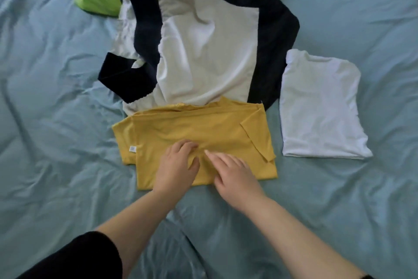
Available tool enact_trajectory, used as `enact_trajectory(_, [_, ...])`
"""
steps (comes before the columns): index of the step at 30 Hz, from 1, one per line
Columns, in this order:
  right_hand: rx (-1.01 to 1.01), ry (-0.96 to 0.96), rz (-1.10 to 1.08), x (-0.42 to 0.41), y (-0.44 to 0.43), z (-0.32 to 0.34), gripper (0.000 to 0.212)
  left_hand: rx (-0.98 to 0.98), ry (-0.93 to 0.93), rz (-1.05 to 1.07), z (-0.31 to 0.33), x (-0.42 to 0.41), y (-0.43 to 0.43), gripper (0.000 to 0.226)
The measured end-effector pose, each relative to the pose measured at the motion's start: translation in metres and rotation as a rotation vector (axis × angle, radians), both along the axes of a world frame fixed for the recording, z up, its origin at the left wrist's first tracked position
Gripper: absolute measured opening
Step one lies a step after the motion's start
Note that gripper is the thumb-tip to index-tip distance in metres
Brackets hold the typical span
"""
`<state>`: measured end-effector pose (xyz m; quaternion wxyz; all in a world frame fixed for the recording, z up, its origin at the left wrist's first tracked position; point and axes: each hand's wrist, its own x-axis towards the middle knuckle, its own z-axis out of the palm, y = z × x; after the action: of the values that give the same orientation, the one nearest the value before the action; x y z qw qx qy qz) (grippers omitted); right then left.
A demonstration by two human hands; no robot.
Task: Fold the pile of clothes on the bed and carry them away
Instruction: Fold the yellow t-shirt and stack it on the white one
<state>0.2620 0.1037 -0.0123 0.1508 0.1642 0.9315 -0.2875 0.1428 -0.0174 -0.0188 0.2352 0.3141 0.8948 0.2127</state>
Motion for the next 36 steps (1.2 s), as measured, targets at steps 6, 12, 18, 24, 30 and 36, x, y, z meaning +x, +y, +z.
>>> enact_trajectory(6, [-0.170,-0.038,0.138,-0.093,-0.054,-0.001,0.055,0.052,-0.152,0.709,-0.010,-0.027,-0.079,0.046])
enact_trajectory(12, [-0.618,-0.057,-0.205,-0.153,-0.079,-0.003,0.045,0.225,-0.385,1.138,-0.022,-0.061,-0.092,0.065])
enact_trajectory(18, [-0.540,0.021,-0.424,-0.188,-0.076,-0.013,0.035,0.220,-0.561,1.077,-0.032,-0.078,-0.084,0.029])
enact_trajectory(24, [-0.346,0.039,-0.395,-0.191,-0.069,-0.016,0.032,0.236,-0.514,1.139,-0.029,-0.081,-0.098,0.035])
enact_trajectory(30, [-0.300,-0.035,-0.293,-0.209,-0.097,-0.012,0.018,0.336,-0.500,1.046,-0.027,-0.080,-0.107,0.020])
enact_trajectory(36, [-0.071,-0.278,-0.285,-0.229,-0.135,-0.020,0.077,0.432,-0.489,0.949,-0.027,-0.065,-0.104,0.021])
